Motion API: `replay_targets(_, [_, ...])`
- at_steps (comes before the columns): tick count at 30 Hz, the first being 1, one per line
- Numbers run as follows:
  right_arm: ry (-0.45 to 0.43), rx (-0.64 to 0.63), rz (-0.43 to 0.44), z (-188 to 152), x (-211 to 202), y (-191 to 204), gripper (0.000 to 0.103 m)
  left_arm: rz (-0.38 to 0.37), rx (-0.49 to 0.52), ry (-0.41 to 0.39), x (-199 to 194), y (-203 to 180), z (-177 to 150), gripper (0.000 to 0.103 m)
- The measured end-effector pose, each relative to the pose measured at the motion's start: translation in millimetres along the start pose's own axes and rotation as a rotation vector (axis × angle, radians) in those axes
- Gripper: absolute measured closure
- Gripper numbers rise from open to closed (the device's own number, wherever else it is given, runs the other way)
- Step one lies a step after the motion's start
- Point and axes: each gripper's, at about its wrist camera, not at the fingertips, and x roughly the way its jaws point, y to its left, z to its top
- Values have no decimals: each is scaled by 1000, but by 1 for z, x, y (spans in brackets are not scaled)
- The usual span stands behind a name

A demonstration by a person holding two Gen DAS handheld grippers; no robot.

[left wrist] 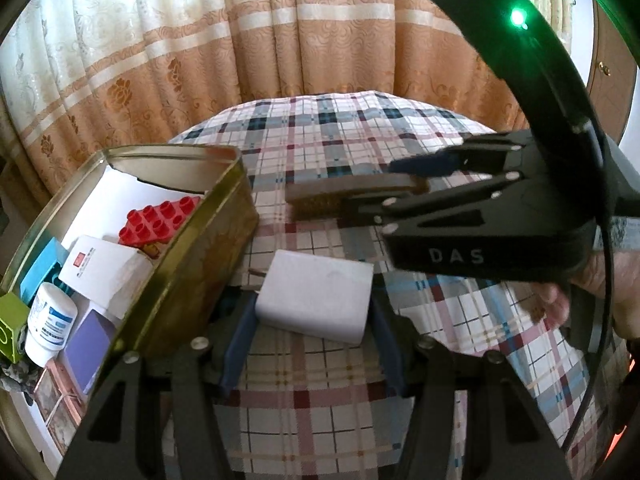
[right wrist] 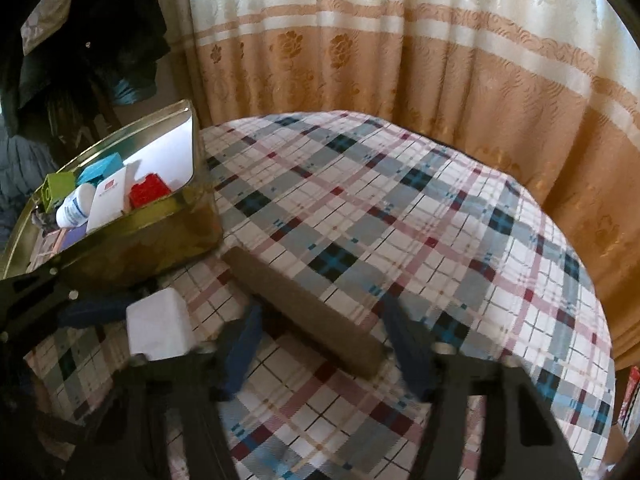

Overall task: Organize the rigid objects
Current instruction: 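Grasp the brown wooden bar with right gripper while left gripper holds the white charger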

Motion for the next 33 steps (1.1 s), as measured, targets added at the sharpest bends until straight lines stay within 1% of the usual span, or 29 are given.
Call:
replay_targets(1, [5,-3,-10,-1,1,1,65,0,0,-1,0,0,0,47])
replay_targets(2, [4,4,-8,-1,0,2,69,2,1,-1,1,0,0,47])
replay_targets(4, [3,24,5,-2,-2,1,82,2,1,-3,1,-1,0,47])
replay_targets(6, [4,33,-3,-4,-3,2,86,1,0,-3,1,-1,0,47])
replay_targets(12, [0,85,-37,-14,-13,4,86,0,2,-2,2,-2,1,47])
replay_targets(23, [2,120,-69,-31,-26,4,86,-9,-2,6,3,-2,1,47])
replay_targets(30, [8,222,-84,-49,-49,8,86,-15,-4,6,4,-2,2,47])
replay_targets(33, [40,232,-93,-57,-51,15,86,-17,-4,6,4,-2,2,47])
